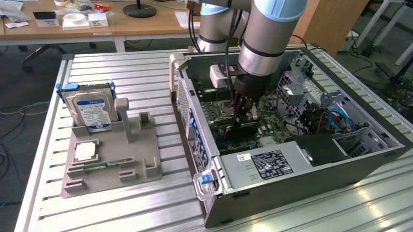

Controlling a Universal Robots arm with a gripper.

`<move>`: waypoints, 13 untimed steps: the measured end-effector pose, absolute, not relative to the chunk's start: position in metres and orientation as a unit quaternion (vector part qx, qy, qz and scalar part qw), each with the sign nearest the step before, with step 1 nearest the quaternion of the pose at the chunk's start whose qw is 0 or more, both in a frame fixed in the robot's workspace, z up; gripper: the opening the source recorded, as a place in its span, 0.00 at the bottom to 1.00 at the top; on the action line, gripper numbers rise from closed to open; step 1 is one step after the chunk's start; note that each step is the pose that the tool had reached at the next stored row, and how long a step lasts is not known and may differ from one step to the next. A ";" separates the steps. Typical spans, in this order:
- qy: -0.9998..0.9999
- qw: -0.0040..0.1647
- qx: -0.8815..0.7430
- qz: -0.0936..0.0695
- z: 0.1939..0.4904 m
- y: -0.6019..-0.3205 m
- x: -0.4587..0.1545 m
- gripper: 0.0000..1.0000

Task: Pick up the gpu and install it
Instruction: 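Press down on the gpu until it lock into place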

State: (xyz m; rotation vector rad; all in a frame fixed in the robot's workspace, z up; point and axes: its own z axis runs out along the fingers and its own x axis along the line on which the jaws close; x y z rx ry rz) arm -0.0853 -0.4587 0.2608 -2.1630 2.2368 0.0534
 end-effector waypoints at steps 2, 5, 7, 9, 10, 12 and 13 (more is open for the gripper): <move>0.719 0.015 -0.695 0.017 0.261 -0.459 -0.085 0.11; 0.719 0.015 -0.695 0.017 0.260 -0.459 -0.086 0.11; 0.719 0.015 -0.695 0.017 0.260 -0.459 -0.086 0.11; 0.719 0.015 -0.695 0.017 0.260 -0.459 -0.086 0.11; 0.719 0.015 -0.695 0.017 0.260 -0.459 -0.086 0.11; 0.719 0.015 -0.695 0.017 0.260 -0.459 -0.086 0.11; 0.719 0.015 -0.695 0.017 0.261 -0.459 -0.086 0.11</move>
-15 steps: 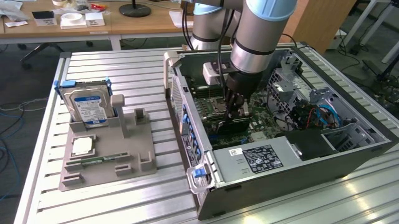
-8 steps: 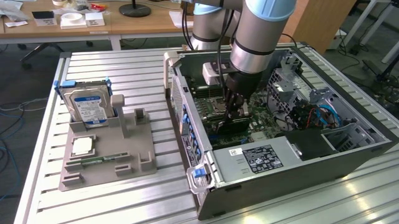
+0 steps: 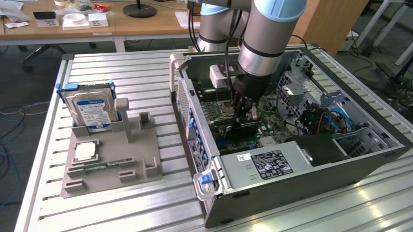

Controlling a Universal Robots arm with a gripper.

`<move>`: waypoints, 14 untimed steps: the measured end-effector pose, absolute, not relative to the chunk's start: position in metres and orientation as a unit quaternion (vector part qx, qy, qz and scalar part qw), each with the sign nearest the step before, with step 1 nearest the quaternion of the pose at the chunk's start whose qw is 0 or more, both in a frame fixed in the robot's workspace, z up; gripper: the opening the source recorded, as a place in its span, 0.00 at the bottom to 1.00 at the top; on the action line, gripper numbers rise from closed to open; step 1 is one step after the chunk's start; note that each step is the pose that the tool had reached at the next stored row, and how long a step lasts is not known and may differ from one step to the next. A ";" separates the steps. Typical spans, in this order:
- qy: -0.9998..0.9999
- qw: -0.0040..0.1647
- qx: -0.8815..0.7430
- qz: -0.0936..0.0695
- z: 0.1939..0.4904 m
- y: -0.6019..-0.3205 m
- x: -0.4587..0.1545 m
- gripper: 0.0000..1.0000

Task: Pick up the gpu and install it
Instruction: 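Press down on the gpu until it lock into place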

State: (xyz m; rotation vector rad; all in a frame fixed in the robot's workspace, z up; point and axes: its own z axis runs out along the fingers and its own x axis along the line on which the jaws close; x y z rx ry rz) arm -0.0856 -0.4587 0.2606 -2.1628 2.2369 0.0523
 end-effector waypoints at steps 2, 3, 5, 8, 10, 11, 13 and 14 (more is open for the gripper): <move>0.719 0.015 -0.695 0.017 0.262 -0.459 -0.086 0.11; 0.719 0.015 -0.695 0.017 0.264 -0.459 -0.086 0.11; 0.719 0.015 -0.695 0.017 0.267 -0.459 -0.086 0.11; 0.719 0.015 -0.695 0.017 0.272 -0.459 -0.086 0.11; 0.719 0.015 -0.695 0.017 0.276 -0.459 -0.086 0.11; 0.719 0.015 -0.695 0.017 0.278 -0.459 -0.086 0.11; 0.719 0.015 -0.695 0.017 0.283 -0.459 -0.086 0.11; 0.719 0.015 -0.695 0.017 0.286 -0.459 -0.086 0.11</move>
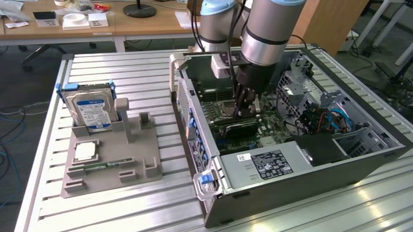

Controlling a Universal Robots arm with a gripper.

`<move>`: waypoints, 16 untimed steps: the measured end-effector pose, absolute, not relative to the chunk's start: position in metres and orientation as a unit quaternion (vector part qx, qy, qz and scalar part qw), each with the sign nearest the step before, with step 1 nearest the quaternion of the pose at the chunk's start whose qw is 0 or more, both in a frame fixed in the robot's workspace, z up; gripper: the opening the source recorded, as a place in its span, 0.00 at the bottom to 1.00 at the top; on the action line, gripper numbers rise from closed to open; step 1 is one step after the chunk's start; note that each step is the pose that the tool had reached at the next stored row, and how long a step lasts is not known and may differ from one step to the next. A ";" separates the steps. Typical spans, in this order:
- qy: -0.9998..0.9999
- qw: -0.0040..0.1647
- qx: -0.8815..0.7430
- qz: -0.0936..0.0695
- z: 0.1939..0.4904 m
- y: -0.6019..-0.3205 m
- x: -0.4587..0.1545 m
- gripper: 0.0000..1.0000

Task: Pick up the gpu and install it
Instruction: 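Press down on the gpu until it lock into place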

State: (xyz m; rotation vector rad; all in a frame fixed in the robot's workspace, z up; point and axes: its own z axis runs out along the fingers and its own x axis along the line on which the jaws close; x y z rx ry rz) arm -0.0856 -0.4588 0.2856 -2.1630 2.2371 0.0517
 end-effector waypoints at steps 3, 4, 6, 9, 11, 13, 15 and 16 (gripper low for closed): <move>0.719 0.015 -0.695 0.016 0.294 -0.459 -0.086 0.11; 0.719 0.015 -0.695 0.016 0.296 -0.459 -0.086 0.11; 0.719 0.015 -0.695 0.016 0.301 -0.459 -0.086 0.11; 0.719 0.015 -0.695 0.016 0.308 -0.459 -0.086 0.11; 0.719 0.016 -0.695 0.016 0.312 -0.459 -0.086 0.11; 0.719 0.016 -0.695 0.015 0.317 -0.459 -0.086 0.11; 0.719 0.017 -0.695 0.015 0.320 -0.459 -0.086 0.11; 0.719 0.017 -0.695 0.014 0.321 -0.459 -0.086 0.11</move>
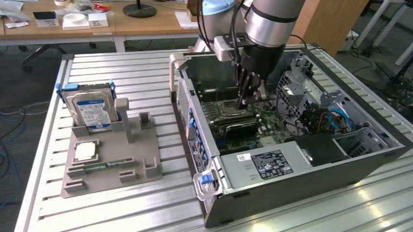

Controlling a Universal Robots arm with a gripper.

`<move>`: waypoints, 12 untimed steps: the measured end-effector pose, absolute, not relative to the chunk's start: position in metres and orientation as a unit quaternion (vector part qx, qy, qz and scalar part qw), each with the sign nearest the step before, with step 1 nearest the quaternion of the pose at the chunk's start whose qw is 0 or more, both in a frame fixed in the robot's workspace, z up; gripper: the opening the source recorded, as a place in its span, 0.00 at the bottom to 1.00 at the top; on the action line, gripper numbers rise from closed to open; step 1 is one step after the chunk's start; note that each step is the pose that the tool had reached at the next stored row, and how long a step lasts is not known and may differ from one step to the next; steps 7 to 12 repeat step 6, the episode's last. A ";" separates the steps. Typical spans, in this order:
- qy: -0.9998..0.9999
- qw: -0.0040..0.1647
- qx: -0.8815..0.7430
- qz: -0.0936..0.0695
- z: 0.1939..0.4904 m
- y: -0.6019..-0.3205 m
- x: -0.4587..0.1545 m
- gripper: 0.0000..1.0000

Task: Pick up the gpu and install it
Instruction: 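Press down on the gpu until it lock into place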

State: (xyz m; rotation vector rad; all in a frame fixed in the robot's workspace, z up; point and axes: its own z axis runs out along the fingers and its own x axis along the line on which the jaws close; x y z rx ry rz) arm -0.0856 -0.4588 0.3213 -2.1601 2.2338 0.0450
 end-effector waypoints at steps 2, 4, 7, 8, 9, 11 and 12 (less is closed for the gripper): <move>0.719 0.017 -0.695 0.014 0.322 -0.459 -0.086 0.11; 0.719 0.017 -0.695 0.014 0.322 -0.459 -0.086 0.11; 0.719 0.017 -0.695 0.014 0.322 -0.459 -0.086 0.11; 0.719 0.017 -0.695 0.014 0.322 -0.459 -0.086 0.11; 0.719 0.017 -0.695 0.014 0.322 -0.459 -0.086 0.11; 0.719 0.017 -0.695 0.014 0.322 -0.459 -0.086 0.11; 0.719 0.017 -0.695 0.014 0.322 -0.459 -0.086 0.11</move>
